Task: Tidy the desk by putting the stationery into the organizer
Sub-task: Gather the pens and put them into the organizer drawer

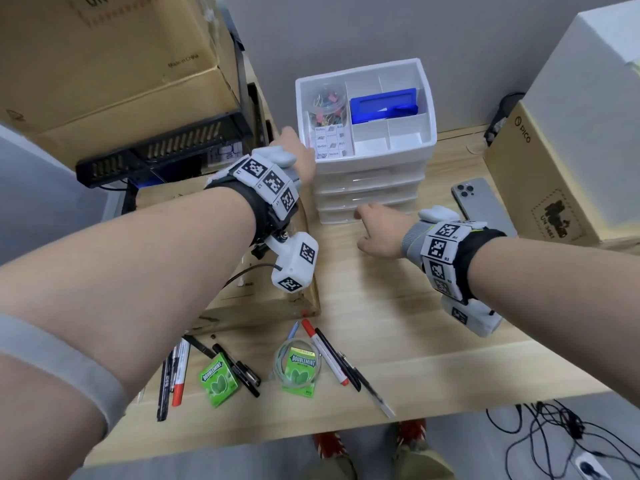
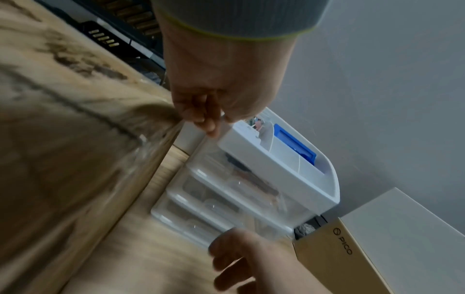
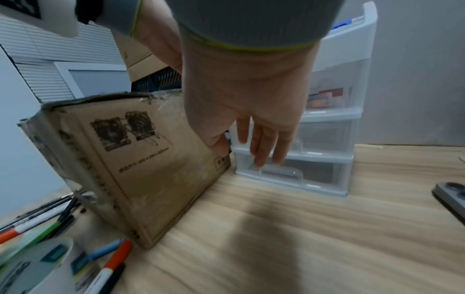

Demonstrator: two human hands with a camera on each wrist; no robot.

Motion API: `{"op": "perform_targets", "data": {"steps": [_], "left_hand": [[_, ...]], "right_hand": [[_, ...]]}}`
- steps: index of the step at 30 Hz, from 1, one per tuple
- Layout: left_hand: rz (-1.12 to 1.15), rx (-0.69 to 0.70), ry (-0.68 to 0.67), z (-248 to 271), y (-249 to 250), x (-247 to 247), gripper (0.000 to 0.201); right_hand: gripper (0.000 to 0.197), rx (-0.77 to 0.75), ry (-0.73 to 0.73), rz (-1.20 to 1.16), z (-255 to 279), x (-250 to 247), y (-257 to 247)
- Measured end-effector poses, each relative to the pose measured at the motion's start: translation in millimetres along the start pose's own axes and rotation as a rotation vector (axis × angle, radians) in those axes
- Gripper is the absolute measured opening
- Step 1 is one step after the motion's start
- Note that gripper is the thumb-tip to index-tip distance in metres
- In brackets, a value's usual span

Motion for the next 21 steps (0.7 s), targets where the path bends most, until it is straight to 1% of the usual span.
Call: {"op": "perform_targets", "data": {"steps": [2, 3, 5, 6, 7, 10, 11, 12, 14, 16, 19, 21], "left_hand": [[-0.016, -0.021, 0.163, 18, -2, 2, 0.038], [0.008, 0.006, 0.212, 29, -5, 1, 0.038], [0.032, 0.151, 0.217, 51, -7, -2, 0.027], [0.017, 0.261, 0.178, 63, -10, -3, 0.022], [-0.006, 0.399, 0.121, 78, -12, -6, 0.019], [-0.171, 0.861, -0.065, 119, -17, -6, 0.022], [-0.23, 0.962, -0.131, 130, -20, -3, 0.023], [-0.269, 1.025, -0.193, 141, -26, 1, 0.023], [-0.295, 1.106, -0.266, 155, -35, 8, 0.024], [-0.308, 1.158, -0.308, 169, -48, 12, 0.023], [-0.408, 1.184, -0.371, 188, -67, 14, 0.023], [-0.467, 1.19, -0.384, 199, -80, 11, 0.022]], "right_hand": [[0.037, -0.024, -0.134, 0.043, 13, 9, 2], [0.029, -0.029, -0.189, 0.054, 19, 15, 2], [0.018, -0.033, -0.286, 0.084, 32, 29, 1], [0.016, -0.028, -0.335, 0.082, 40, 38, -1], [0.016, -0.024, -0.383, 0.07, 49, 47, -4], [0.025, -0.036, -0.511, 0.063, 77, 77, -15], [0.027, -0.048, -0.547, 0.074, 85, 87, -19], [0.031, -0.061, -0.572, 0.088, 93, 98, -23], [0.035, -0.074, -0.581, 0.114, 102, 111, -29], [0.036, -0.077, -0.576, 0.124, 109, 123, -35], [0.038, -0.089, -0.532, 0.157, 117, 132, -44], [0.034, -0.097, -0.484, 0.198, 122, 138, -47]]}}
Point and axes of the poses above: each hand's wrist, its own z-axis away from the middle knuckle, its own x-axis out of the palm, y = z × x, the point moved 1 cm from there along -z, towards the middle knuckle, and after that the axes turned 14 degrees about y, right-handed, at the moved point
